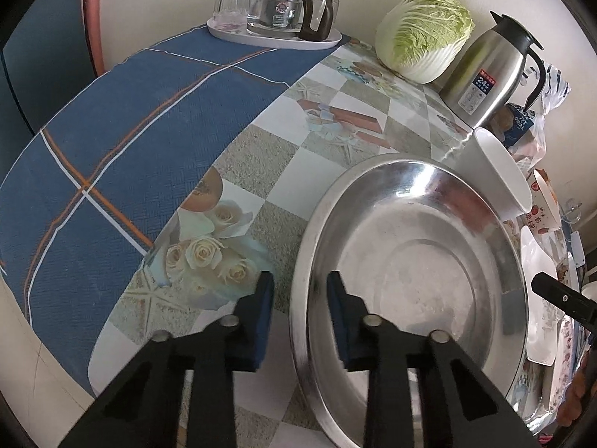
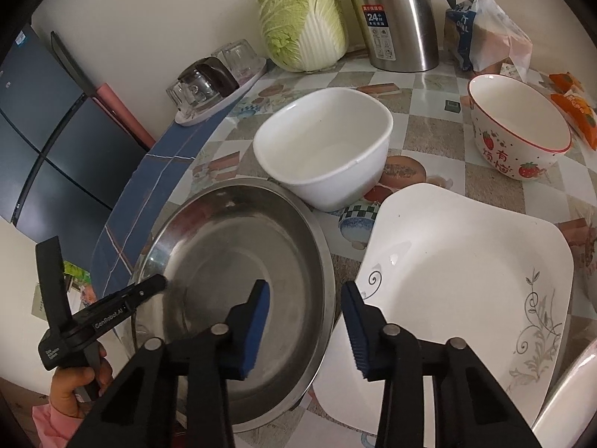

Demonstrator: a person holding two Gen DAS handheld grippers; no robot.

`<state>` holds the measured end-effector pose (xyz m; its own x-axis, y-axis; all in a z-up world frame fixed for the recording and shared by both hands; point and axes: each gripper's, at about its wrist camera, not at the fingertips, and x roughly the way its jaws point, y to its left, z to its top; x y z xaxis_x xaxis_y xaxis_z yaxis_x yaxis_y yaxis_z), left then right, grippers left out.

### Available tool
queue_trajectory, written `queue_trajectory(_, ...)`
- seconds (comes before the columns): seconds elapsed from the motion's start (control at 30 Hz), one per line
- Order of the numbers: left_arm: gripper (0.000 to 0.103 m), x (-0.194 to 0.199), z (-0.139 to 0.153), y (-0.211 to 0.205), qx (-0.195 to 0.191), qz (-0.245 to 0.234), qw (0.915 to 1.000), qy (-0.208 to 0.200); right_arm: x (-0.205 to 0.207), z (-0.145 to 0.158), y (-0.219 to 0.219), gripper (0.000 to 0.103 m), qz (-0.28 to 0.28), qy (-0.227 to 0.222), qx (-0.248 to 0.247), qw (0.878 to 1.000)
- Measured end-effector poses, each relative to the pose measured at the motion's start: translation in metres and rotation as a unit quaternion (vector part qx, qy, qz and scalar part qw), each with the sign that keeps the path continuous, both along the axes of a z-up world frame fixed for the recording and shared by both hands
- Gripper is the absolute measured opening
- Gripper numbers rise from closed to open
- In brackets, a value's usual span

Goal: Organize plates and bowls
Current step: 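Close both tools on the steel basin rim and lift it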

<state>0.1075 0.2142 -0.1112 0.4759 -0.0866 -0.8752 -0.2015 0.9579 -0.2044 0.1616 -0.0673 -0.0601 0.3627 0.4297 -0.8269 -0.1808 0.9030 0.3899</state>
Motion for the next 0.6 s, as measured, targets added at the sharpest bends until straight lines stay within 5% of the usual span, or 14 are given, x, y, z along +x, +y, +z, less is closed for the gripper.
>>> queue_trajectory(0.6, 0.021, -0.013, 0.001, 0.027, -0.007, 0.033, 0.9994, -0.005, -0.005, -0.011, 0.025, 0.038, 0.036, 0.012, -0.007, 0.999)
